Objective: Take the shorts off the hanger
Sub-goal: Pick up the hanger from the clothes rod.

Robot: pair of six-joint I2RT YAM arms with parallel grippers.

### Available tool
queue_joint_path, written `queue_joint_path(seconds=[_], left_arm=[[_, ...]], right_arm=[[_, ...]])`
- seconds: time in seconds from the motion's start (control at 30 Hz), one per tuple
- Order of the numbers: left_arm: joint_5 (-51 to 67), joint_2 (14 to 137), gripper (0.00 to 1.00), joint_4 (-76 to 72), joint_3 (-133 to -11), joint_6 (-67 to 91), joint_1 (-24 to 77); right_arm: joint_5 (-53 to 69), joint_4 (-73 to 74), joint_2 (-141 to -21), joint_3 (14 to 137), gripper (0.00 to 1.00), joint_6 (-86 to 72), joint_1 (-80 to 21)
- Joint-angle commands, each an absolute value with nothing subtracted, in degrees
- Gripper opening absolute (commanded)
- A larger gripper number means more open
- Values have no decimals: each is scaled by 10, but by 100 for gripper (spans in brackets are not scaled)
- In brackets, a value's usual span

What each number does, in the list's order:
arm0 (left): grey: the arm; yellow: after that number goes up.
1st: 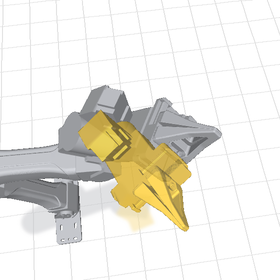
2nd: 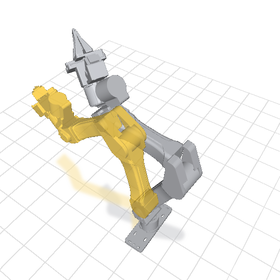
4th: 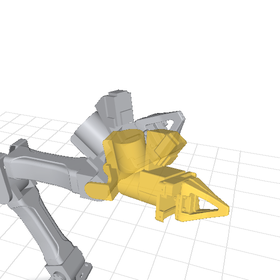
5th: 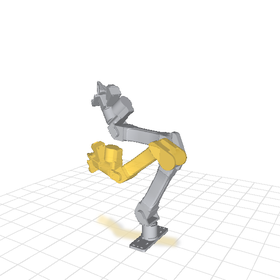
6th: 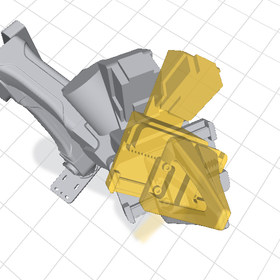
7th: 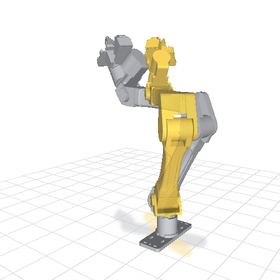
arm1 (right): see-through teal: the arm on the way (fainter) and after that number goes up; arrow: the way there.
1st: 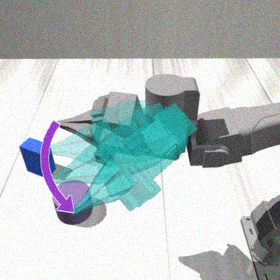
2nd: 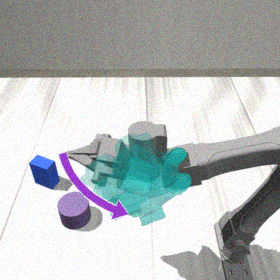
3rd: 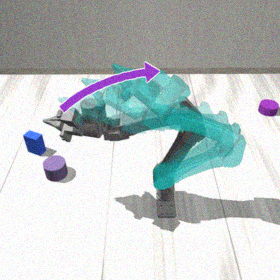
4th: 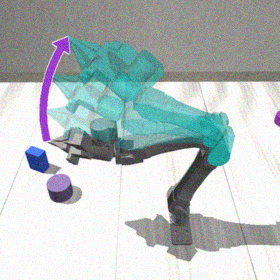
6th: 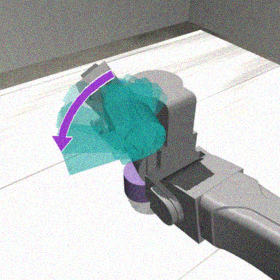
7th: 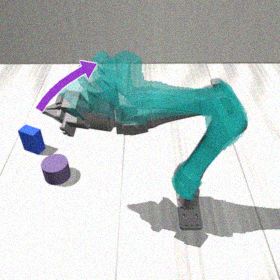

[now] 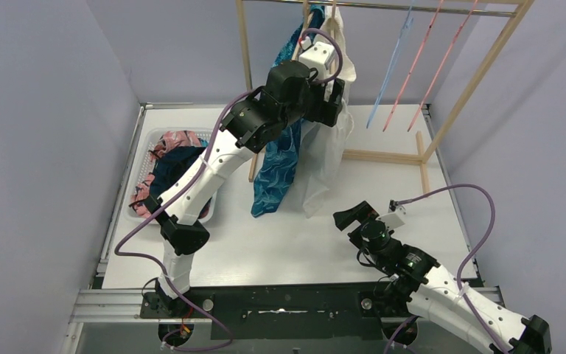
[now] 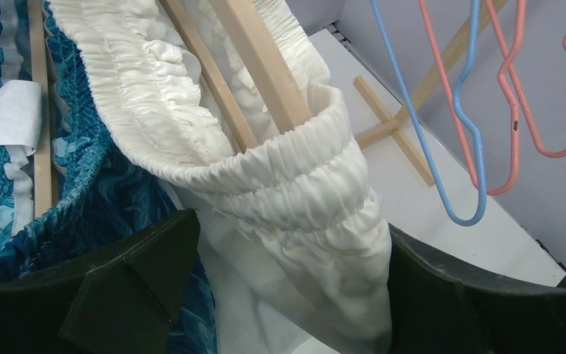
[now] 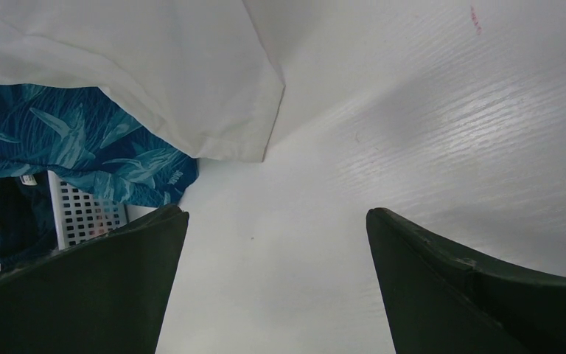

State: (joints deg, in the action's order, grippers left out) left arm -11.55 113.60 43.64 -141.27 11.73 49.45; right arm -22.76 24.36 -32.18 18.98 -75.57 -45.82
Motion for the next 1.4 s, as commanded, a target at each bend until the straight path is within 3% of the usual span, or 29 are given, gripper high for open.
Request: queue_joint_path(seconds=[0.0, 0.3, 0.57, 0.63, 0.77, 0.87, 0.97, 1.37], left_arm=[[-82, 1113, 80, 405, -1426, 128, 493], [31, 1070, 82, 346, -1367, 162, 483], [-143, 1106, 82, 336, -1398, 164, 484], [-161, 1122, 69, 351, -1414, 146, 483], [-164, 1129, 26, 356, -1419, 139, 486], [-156, 1110, 7, 321, -1385, 133, 492], [-146, 1091, 0, 286, -1358, 124, 493], [-158, 1049, 0, 198, -1311, 96, 505]], right_arm=[[-262, 241, -309, 208, 98, -749, -457], [-270, 275, -278, 203, 98, -764, -457], [-271, 306, -227, 199, 98, -786, -458], [-272, 317, -218, 198, 98, -791, -458], [-279, 332, -201, 198, 98, -797, -458], [-285, 337, -192, 198, 98, -797, -458], [-289, 346, -188, 199, 98, -798, -458], [-292, 364, -176, 201, 98, -807, -458]])
